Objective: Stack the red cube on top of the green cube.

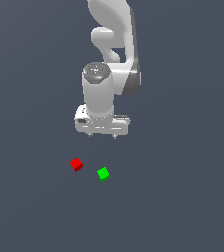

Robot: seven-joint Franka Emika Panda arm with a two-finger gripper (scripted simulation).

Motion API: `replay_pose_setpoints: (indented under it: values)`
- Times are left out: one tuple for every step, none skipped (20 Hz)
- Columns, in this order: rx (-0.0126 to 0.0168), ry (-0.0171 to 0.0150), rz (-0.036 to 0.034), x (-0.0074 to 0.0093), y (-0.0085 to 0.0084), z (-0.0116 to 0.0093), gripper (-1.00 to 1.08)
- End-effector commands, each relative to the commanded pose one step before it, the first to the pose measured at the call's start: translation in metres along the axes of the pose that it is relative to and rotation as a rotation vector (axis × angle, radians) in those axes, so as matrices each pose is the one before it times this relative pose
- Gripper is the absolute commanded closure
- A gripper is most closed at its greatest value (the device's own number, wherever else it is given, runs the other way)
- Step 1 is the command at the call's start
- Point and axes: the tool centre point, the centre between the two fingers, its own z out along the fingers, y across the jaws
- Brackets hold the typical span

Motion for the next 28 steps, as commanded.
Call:
replay_pose_setpoints:
  values:
    - [0.00000,0.00000,0.00000,0.00000,0.00001,0.00000,-0.92]
    - [-0.00001,0.00002,0.00098,0.00015,0.00013,0.00010,-0.92]
    - [0.00001,0.00004,0.00267,0.00046,0.00025,0.00033,-0.92]
    - [0.00002,0.00007,0.00458,0.00076,0.00049,0.00055,-0.92]
    - [0.00003,0.00010,0.00644,0.00107,0.00069,0.00077,-0.92]
    - [0.00003,0.00013,0.00829,0.00138,0.00088,0.00099,-0.92]
    - [0.00005,0.00016,0.01019,0.00169,0.00110,0.00122,-0.92]
    - [0.00006,0.00019,0.01210,0.00201,0.00130,0.00144,-0.92]
    - [0.00007,0.00022,0.01407,0.00233,0.00153,0.00167,-0.92]
    - [0.00008,0.00025,0.01603,0.00265,0.00173,0.00191,-0.92]
    - [0.00010,0.00028,0.01807,0.00299,0.00197,0.00214,-0.92]
    - [0.00012,0.00032,0.02012,0.00333,0.00219,0.00239,-0.92]
    - [0.00014,0.00035,0.02223,0.00367,0.00244,0.00263,-0.92]
    - [0.00017,0.00039,0.02438,0.00403,0.00268,0.00288,-0.92]
    - [0.00020,0.00042,0.02658,0.00439,0.00292,0.00313,-0.92]
    - [0.00023,0.00046,0.02885,0.00476,0.00319,0.00339,-0.92]
    - [0.00028,0.00049,0.03116,0.00514,0.00346,0.00365,-0.92]
    - [0.00032,0.00052,0.03351,0.00552,0.00374,0.00392,-0.92]
    - [0.00037,0.00055,0.03590,0.00591,0.00402,0.00418,-0.92]
    - [0.00043,0.00058,0.03834,0.00631,0.00432,0.00445,-0.92]
    - [0.00048,0.00058,0.03894,0.00640,0.00440,0.00451,-0.92]
    - [0.00049,0.00054,0.03726,0.00613,0.00423,0.00430,-0.92]
    - [0.00049,0.00050,0.03555,0.00584,0.00404,0.00408,-0.92]
    - [0.00050,0.00046,0.03379,0.00556,0.00386,0.00387,-0.92]
    - [0.00049,0.00042,0.03198,0.00526,0.00366,0.00365,-0.92]
    - [0.00048,0.00038,0.03016,0.00496,0.00346,0.00343,-0.92]
    - [0.00047,0.00034,0.02831,0.00465,0.00327,0.00321,-0.92]
    - [0.00046,0.00029,0.02640,0.00433,0.00306,0.00298,-0.92]
